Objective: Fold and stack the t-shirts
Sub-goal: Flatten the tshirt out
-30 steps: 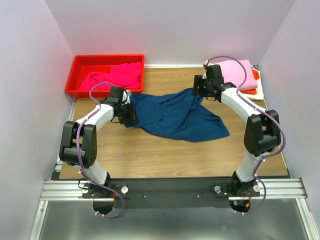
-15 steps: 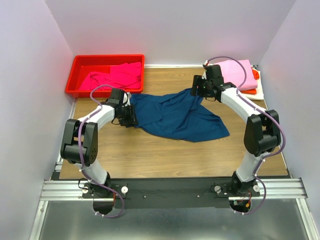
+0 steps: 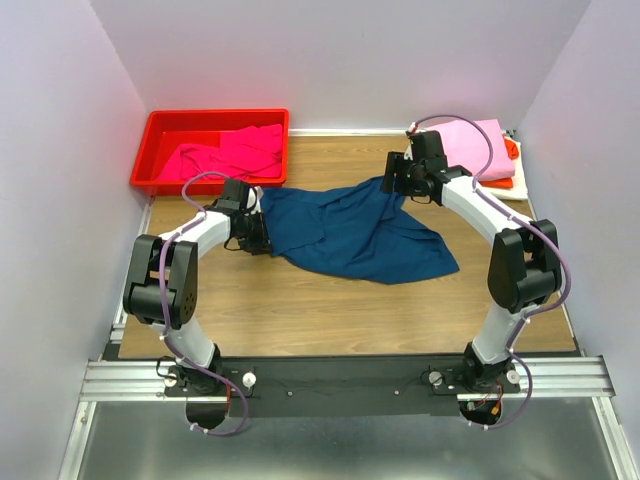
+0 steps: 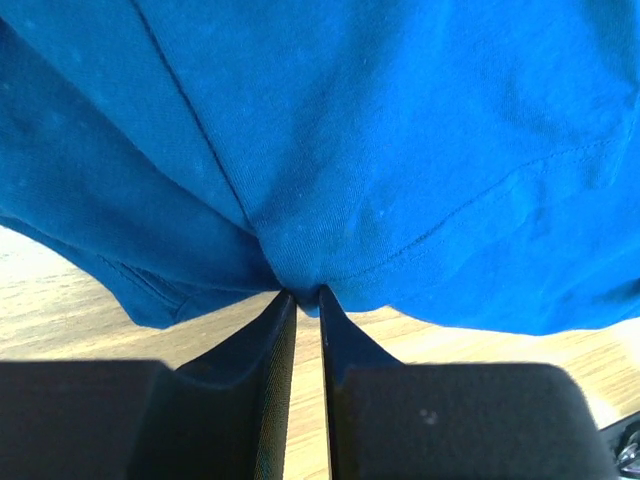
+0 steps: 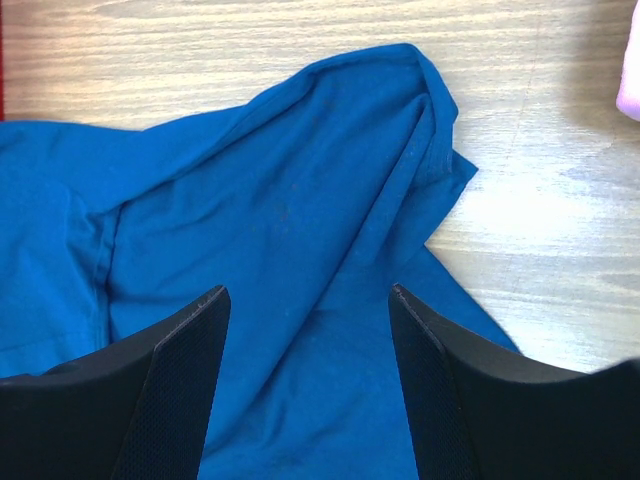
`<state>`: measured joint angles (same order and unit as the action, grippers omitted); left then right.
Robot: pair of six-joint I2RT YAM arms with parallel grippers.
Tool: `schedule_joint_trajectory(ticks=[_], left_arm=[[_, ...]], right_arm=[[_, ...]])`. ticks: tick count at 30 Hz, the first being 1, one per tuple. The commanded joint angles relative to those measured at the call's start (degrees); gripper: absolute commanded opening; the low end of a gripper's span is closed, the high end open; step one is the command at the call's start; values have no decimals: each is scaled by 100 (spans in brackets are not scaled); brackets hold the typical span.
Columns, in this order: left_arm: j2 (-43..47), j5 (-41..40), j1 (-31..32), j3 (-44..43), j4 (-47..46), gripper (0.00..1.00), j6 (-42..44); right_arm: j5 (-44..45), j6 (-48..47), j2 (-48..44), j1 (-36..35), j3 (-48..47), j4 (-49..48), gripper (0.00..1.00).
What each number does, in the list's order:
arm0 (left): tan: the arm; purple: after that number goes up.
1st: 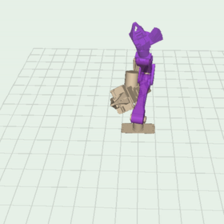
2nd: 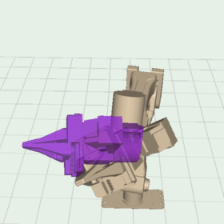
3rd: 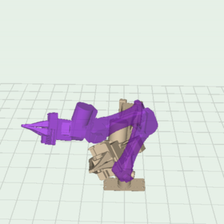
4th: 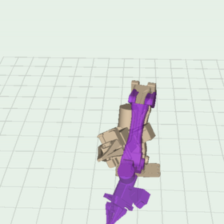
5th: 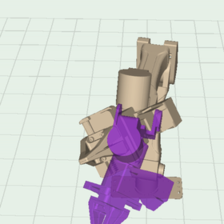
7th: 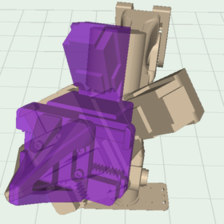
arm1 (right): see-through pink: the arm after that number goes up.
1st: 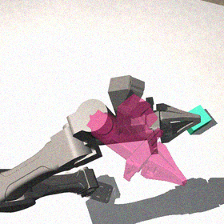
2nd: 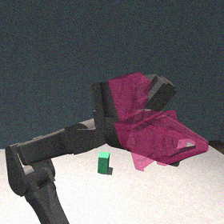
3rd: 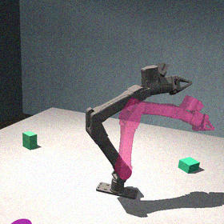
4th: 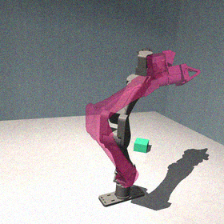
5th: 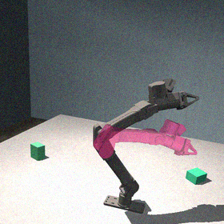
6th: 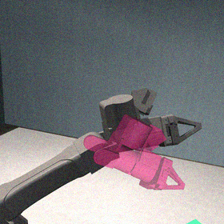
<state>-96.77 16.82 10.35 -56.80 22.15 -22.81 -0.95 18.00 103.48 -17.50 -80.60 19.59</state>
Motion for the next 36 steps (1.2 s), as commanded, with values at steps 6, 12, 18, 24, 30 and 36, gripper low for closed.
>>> schedule_joint_trajectory(ticks=[6, 12, 18, 24, 30, 36], left_arm=[[176, 58, -7, -24, 87, 4, 4], [457, -73, -199, -226, 333, 0, 31], [800, 146, -964, -823, 518, 0, 136], [783, 348, -1684, -1167, 501, 0, 259], [695, 629, -1887, -1097, 325, 0, 233], [668, 630, -1905, -1106, 325, 0, 242]], right_arm=[[-2, 54, -65, 44, 106, -17, 72], [69, 177, 111, 106, 123, -17, 74], [-353, 389, 321, 510, 132, -35, 74], [-450, 362, 664, 721, 132, -52, 67], [-520, 371, 998, 844, 53, -149, 57], [-415, 362, 1507, 871, -202, -316, 53]])
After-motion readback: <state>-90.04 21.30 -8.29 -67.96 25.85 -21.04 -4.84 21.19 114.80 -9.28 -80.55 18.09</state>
